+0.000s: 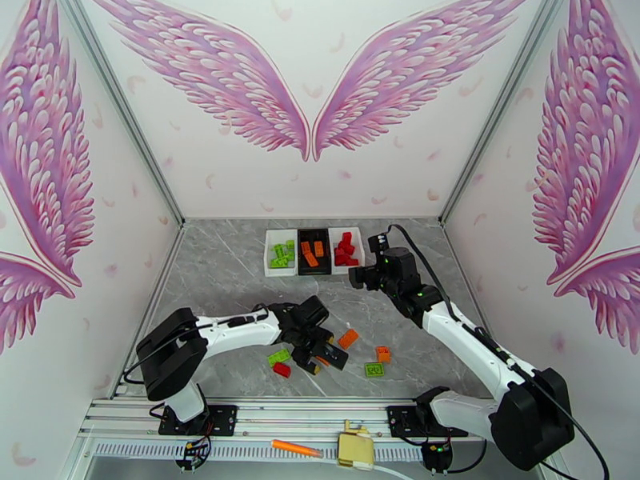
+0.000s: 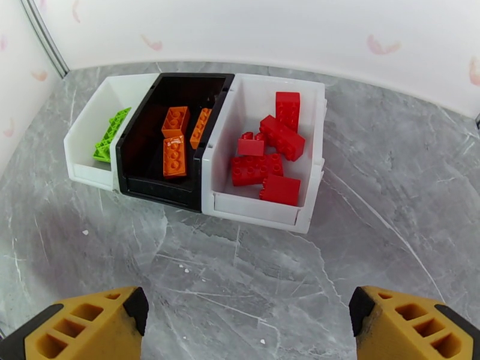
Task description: Sort the legos into containers by color
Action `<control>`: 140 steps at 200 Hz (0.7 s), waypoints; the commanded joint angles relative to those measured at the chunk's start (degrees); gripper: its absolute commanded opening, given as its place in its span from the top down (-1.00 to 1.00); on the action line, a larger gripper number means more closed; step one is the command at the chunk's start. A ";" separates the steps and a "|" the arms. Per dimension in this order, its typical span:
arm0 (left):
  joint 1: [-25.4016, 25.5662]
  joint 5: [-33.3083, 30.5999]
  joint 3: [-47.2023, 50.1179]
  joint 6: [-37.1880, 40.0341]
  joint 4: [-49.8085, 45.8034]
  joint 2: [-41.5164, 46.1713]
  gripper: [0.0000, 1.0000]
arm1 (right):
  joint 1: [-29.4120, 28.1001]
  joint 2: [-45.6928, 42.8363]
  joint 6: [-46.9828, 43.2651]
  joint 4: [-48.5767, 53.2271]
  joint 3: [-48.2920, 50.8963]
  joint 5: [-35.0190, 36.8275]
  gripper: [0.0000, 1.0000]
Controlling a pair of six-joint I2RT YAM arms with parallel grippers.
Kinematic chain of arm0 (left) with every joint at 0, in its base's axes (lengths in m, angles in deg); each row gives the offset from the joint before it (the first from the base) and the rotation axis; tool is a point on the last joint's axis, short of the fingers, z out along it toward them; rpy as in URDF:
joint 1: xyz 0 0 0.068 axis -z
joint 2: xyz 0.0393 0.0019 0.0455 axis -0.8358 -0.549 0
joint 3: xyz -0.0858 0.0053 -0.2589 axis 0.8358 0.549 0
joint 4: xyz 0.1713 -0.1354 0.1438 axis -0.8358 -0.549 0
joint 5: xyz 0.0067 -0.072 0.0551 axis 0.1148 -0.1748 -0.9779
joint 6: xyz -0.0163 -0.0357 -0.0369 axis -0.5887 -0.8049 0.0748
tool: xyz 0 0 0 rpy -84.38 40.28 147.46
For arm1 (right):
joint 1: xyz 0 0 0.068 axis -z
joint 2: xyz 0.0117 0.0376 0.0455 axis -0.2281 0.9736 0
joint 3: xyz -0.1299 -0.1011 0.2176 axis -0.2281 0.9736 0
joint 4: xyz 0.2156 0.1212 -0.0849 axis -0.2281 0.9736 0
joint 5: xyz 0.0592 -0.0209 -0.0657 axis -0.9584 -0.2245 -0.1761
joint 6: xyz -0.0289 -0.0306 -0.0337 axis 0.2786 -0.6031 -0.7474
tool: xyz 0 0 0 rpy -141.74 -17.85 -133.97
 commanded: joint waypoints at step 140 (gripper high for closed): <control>0.18 -3.19 -1.10 -5.18 4.42 -3.95 0.54 | 0.41 -3.11 -0.75 4.06 -2.18 -0.89 -0.88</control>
